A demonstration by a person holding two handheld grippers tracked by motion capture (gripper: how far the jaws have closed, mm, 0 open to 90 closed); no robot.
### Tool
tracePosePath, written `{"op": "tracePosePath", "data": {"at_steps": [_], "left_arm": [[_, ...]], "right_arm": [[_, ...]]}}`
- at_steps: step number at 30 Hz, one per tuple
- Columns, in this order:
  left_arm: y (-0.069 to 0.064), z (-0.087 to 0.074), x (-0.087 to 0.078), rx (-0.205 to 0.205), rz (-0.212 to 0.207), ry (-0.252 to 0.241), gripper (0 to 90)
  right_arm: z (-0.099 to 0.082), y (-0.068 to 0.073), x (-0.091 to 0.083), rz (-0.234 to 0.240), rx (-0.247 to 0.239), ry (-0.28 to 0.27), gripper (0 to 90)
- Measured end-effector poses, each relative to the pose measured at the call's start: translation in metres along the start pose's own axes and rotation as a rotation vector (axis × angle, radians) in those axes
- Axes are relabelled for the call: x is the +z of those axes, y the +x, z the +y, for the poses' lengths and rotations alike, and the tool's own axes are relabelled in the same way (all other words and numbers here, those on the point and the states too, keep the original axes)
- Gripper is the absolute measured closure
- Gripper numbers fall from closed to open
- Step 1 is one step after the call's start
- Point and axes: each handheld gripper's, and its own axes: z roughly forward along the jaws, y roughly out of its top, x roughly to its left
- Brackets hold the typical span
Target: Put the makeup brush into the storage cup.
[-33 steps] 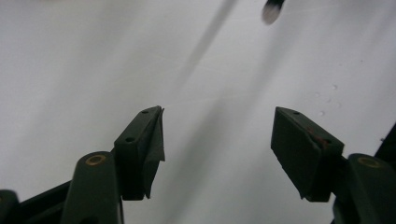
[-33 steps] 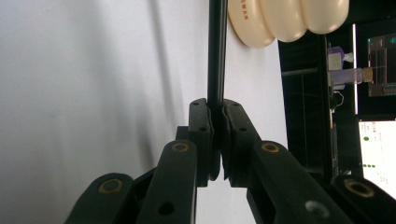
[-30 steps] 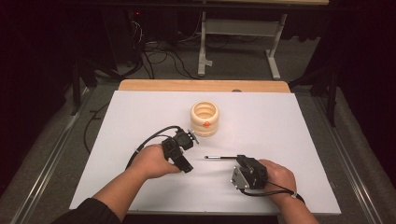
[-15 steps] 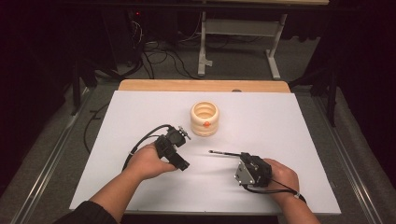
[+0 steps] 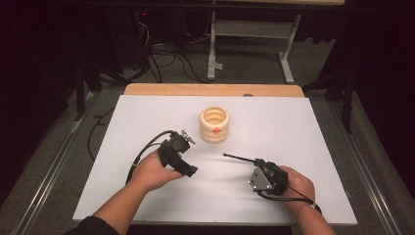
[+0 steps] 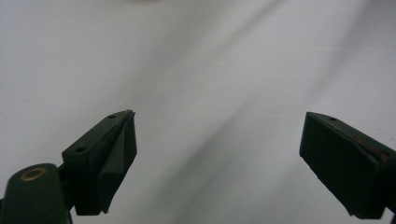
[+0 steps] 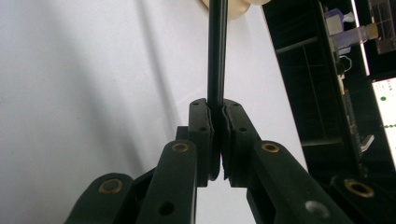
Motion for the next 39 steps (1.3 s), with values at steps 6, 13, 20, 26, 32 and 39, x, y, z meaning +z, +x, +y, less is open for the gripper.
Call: {"op": "tracePosePath", "data": {"at_steps": [6, 13, 20, 26, 32, 39], "left_arm": [[0.006, -0.008, 0.003, -0.043, 0.012, -0.046, 8.3], [0.009, -0.017, 0.005, -0.08, 0.037, -0.134, 6.0], [0.009, -0.021, 0.009, -0.119, 0.028, -0.208, 4.8], [0.006, -0.027, 0.015, -0.147, 0.02, -0.287, 5.1], [0.01, -0.037, 0.015, -0.18, 0.023, -0.341, 5.1], [0.014, -0.052, 0.015, -0.246, 0.032, -0.425, 3.4]], "right_arm": [[-0.001, 0.0, -0.001, 0.011, 0.066, -0.011, 86.2], [-0.004, -0.003, 0.002, 0.017, 0.127, -0.025, 86.2], [-0.008, -0.006, 0.003, 0.025, 0.179, -0.025, 86.2], [-0.012, -0.008, 0.004, 0.035, 0.228, -0.018, 86.3], [-0.013, -0.011, 0.005, 0.036, 0.223, -0.032, 86.3], [-0.015, -0.012, 0.005, 0.041, 0.304, -0.036, 86.2]]}}
